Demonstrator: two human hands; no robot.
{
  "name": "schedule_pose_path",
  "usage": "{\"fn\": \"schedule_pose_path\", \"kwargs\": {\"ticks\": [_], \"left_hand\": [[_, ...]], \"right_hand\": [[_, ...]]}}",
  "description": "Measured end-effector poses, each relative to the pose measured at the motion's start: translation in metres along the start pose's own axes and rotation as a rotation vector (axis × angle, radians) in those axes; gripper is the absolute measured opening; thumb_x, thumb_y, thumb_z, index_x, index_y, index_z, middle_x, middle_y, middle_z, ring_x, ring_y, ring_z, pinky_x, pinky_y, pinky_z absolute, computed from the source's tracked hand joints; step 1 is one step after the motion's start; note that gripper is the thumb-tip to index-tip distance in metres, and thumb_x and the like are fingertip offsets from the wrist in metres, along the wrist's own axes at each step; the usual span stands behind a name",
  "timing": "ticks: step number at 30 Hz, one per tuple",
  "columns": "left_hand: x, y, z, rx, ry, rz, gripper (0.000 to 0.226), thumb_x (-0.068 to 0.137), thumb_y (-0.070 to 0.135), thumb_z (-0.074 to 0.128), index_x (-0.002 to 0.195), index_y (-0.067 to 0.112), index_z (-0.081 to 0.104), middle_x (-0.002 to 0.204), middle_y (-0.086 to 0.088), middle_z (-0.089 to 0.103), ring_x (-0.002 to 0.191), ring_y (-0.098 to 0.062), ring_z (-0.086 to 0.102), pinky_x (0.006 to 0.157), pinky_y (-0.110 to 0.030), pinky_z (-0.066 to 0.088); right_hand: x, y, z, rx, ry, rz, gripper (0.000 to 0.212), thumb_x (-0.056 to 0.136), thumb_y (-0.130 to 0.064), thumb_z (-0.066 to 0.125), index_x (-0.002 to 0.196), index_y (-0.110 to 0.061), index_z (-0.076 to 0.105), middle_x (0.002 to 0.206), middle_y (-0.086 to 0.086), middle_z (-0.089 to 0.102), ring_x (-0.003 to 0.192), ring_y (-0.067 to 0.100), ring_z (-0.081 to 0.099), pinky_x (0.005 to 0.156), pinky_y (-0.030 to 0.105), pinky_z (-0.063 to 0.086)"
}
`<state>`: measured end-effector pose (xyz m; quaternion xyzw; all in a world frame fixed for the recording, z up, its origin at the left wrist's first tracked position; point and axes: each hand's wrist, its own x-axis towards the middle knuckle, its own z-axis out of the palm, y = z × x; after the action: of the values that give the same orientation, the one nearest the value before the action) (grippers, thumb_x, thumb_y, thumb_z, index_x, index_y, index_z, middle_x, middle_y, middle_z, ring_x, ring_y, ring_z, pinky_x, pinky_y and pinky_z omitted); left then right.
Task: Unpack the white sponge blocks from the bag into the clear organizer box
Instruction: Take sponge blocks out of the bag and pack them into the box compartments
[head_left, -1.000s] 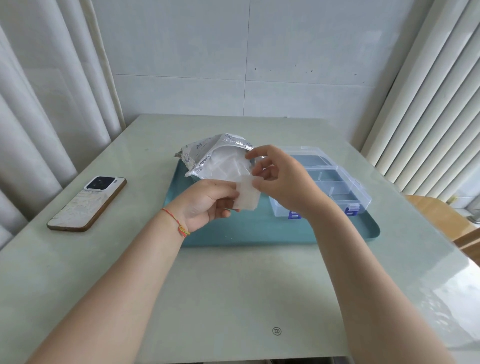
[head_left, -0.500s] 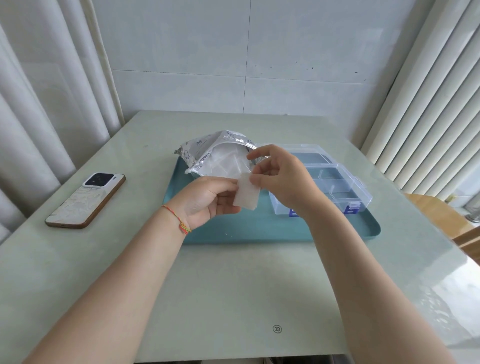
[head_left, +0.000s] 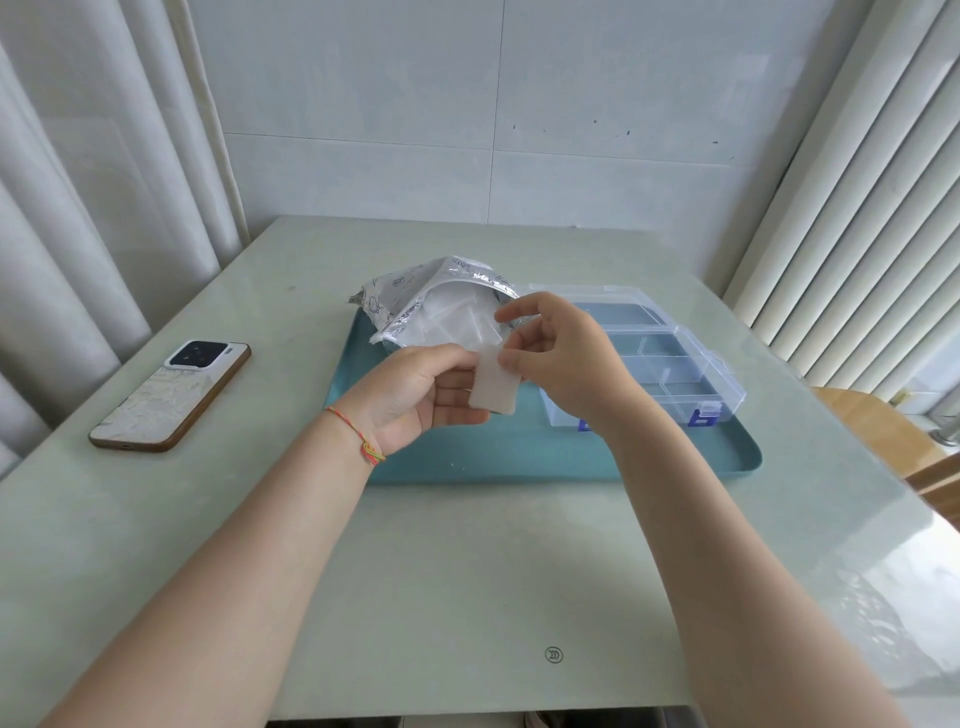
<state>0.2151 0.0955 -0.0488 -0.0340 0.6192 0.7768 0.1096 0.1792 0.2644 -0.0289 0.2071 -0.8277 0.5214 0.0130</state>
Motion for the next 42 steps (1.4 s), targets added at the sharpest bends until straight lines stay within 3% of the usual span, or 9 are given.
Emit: {"fn": "schedule_pose_path", "kwargs": {"ticks": [5, 10, 12, 17, 22, 27, 31, 35, 42], "left_hand": [[0.000, -0.003, 0.001, 0.039, 0.041, 0.062, 0.014, 0.092, 0.004, 0.061, 0.101, 0.006, 0.070, 0.083, -0.008, 0.075, 0.069, -0.018, 0.072, 0.059, -0.025, 0.058], [0.002, -0.001, -0.003, 0.022, 0.170, 0.083, 0.017, 0.091, 0.004, 0.061, 0.108, 0.002, 0.065, 0.082, -0.012, 0.072, 0.062, -0.021, 0.071, 0.055, -0.028, 0.057], [0.002, -0.002, -0.003, 0.038, 0.183, 0.080, 0.024, 0.091, 0.005, 0.062, 0.114, -0.003, 0.062, 0.082, -0.014, 0.071, 0.062, -0.024, 0.071, 0.054, -0.029, 0.057], [0.001, -0.001, -0.001, -0.022, 0.112, 0.055, 0.030, 0.094, 0.010, 0.056, 0.118, -0.006, 0.062, 0.104, -0.027, 0.069, 0.078, -0.030, 0.071, 0.065, -0.034, 0.060], [-0.003, 0.000, 0.005, -0.190, -0.144, 0.010, 0.027, 0.097, 0.012, 0.042, 0.113, 0.010, 0.064, 0.102, -0.015, 0.072, 0.080, -0.024, 0.070, 0.059, -0.025, 0.054], [0.004, -0.009, 0.009, -0.134, -0.136, -0.026, 0.019, 0.081, 0.018, 0.061, 0.099, 0.012, 0.059, 0.084, -0.004, 0.053, 0.070, -0.015, 0.054, 0.066, -0.026, 0.041], [0.005, -0.010, 0.010, -0.128, -0.110, -0.023, 0.006, 0.077, 0.017, 0.061, 0.081, 0.016, 0.058, 0.072, 0.001, 0.046, 0.061, -0.011, 0.045, 0.058, -0.020, 0.039], [0.007, -0.012, 0.010, -0.145, -0.094, -0.011, 0.008, 0.074, 0.013, 0.061, 0.079, 0.017, 0.056, 0.072, 0.000, 0.039, 0.061, -0.011, 0.042, 0.053, -0.018, 0.040], [0.009, -0.014, 0.008, -0.109, -0.095, -0.016, 0.011, 0.084, 0.012, 0.058, 0.077, 0.020, 0.056, 0.072, 0.002, 0.048, 0.065, -0.010, 0.049, 0.058, -0.020, 0.038]], "right_hand": [[0.000, 0.003, 0.004, -0.146, 0.044, -0.061, 0.028, 0.083, -0.018, 0.074, 0.108, -0.024, 0.062, 0.096, 0.002, 0.062, 0.079, 0.011, 0.055, 0.070, 0.014, 0.043], [-0.005, 0.005, 0.006, -0.417, -0.130, -0.172, 0.076, 0.069, -0.046, 0.084, 0.133, -0.027, 0.049, 0.127, -0.008, 0.048, 0.122, 0.012, 0.041, 0.101, 0.030, 0.035], [-0.006, 0.005, 0.010, -0.593, -0.169, -0.189, 0.086, 0.067, -0.050, 0.083, 0.139, -0.027, 0.043, 0.130, -0.010, 0.044, 0.128, 0.013, 0.032, 0.101, 0.032, 0.029], [-0.004, 0.005, 0.010, -0.663, -0.121, -0.208, 0.072, 0.072, -0.054, 0.078, 0.131, -0.022, 0.050, 0.122, -0.006, 0.051, 0.122, 0.017, 0.039, 0.099, 0.037, 0.033], [-0.005, 0.006, 0.014, -0.385, -0.146, -0.180, 0.073, 0.063, -0.054, 0.079, 0.126, -0.027, 0.052, 0.114, -0.006, 0.050, 0.114, 0.020, 0.047, 0.098, 0.046, 0.044], [-0.011, 0.000, 0.018, -0.441, -0.225, -0.181, 0.082, 0.063, -0.050, 0.084, 0.133, -0.033, 0.045, 0.121, -0.009, 0.047, 0.119, 0.015, 0.041, 0.104, 0.041, 0.037], [-0.010, 0.001, 0.025, -0.507, -0.191, -0.235, 0.073, 0.066, -0.046, 0.084, 0.129, -0.029, 0.050, 0.120, -0.009, 0.048, 0.115, 0.015, 0.041, 0.101, 0.044, 0.037], [-0.010, 0.003, 0.027, -0.512, -0.190, -0.288, 0.075, 0.064, -0.045, 0.084, 0.130, -0.031, 0.051, 0.124, -0.009, 0.047, 0.117, 0.018, 0.041, 0.100, 0.047, 0.037], [-0.010, 0.005, 0.034, -0.504, -0.145, -0.349, 0.075, 0.064, -0.037, 0.082, 0.132, -0.033, 0.052, 0.124, -0.009, 0.047, 0.115, 0.017, 0.040, 0.097, 0.047, 0.039]]}}
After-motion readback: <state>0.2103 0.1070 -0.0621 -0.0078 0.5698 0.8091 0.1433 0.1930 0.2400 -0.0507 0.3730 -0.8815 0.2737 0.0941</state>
